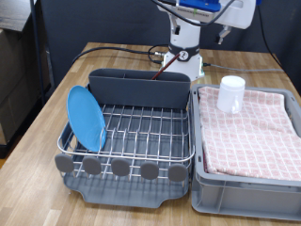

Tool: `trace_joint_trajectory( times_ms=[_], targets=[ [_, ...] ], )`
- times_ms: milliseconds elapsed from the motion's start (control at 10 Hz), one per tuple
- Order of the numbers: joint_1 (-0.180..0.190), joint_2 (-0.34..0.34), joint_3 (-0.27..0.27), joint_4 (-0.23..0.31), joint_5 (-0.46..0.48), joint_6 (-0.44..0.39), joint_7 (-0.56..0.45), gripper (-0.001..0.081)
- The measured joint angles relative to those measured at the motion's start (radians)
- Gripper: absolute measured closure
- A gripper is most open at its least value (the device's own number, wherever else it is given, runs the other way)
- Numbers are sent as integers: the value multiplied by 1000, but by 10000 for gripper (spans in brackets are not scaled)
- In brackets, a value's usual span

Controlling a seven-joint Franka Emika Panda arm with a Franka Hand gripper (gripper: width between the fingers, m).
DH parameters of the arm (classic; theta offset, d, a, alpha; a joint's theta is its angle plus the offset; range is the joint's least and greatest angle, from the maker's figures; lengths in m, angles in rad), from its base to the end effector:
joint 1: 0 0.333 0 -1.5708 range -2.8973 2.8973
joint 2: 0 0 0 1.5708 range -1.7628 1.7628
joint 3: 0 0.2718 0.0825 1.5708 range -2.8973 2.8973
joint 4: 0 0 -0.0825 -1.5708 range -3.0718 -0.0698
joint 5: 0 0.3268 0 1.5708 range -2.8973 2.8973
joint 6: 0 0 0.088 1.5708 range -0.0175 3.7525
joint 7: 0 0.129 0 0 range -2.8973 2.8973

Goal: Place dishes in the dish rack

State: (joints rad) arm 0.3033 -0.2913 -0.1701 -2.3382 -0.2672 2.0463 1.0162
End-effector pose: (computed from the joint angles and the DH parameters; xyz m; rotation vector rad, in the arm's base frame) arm 0.4179 0.0353 0.4112 2.7705 -1.0950 0.1520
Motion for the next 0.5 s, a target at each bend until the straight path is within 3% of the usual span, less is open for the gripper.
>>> trace_joint_trajectory(
  times_ms=[200,500],
  targets=[
    [4,-21,5,-21,0,1,11,3],
    [10,-2,-1,-15,39,34,-70,3]
  ],
)
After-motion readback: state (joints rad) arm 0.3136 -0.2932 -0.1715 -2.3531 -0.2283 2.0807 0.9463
